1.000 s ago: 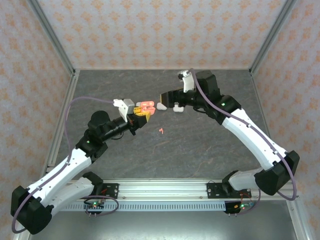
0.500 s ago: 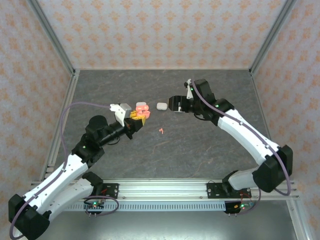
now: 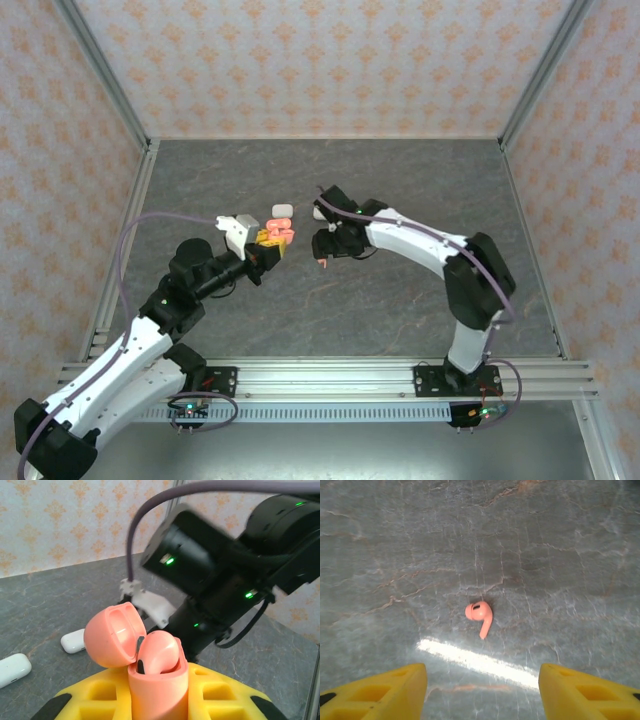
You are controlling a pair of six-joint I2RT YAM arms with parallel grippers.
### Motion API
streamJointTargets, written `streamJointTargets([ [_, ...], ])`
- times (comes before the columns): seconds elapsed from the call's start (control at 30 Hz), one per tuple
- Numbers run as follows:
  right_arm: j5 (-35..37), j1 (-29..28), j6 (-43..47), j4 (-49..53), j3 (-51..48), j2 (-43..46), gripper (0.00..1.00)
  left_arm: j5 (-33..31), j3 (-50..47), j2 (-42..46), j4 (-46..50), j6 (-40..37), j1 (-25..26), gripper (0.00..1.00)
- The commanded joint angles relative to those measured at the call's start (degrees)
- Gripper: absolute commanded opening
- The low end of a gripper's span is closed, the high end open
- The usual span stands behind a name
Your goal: Insert wireless bluetooth earbuds into charging case
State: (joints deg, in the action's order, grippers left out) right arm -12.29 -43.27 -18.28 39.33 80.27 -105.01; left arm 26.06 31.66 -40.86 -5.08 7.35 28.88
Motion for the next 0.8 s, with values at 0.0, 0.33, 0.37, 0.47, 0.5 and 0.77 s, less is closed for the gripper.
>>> streamJointTargets([
  [0.0, 5.9, -1.9, 2.4, 5.4, 5.9, -5.2, 0.58, -1.0, -0.4, 1.1, 0.4, -1.7, 0.6, 0.0],
  [0.33, 7.3, -3.0, 4.4, 6.9, 10.1, -12.8, 0.5, -1.3, -0.7, 1.7, 0.8, -2.0, 0.6, 0.0],
  [0.37, 7.3, -3.0, 4.6, 7.0, 10.4, -13.2, 0.49, -1.3, -0.7, 1.6, 0.8, -2.0, 0.6, 0.0],
  [0.47, 7.5, -3.2, 5.2, 7.8, 11.4, -14.5, 0.47, -1.4, -0.7, 1.4, 0.5, -2.0, 0.6, 0.0],
  [0.5, 7.5, -3.3, 5.5, 8.1, 11.7, -14.9, 0.46, -1.4, -0.8, 1.4, 0.3, -2.0, 0.6, 0.0],
  [0.77, 8.3, -3.4, 6.3, 8.0, 12.5, -17.0, 0.43, -1.2, -0.8, 1.3, 0.7, -2.1, 0.6, 0.0],
])
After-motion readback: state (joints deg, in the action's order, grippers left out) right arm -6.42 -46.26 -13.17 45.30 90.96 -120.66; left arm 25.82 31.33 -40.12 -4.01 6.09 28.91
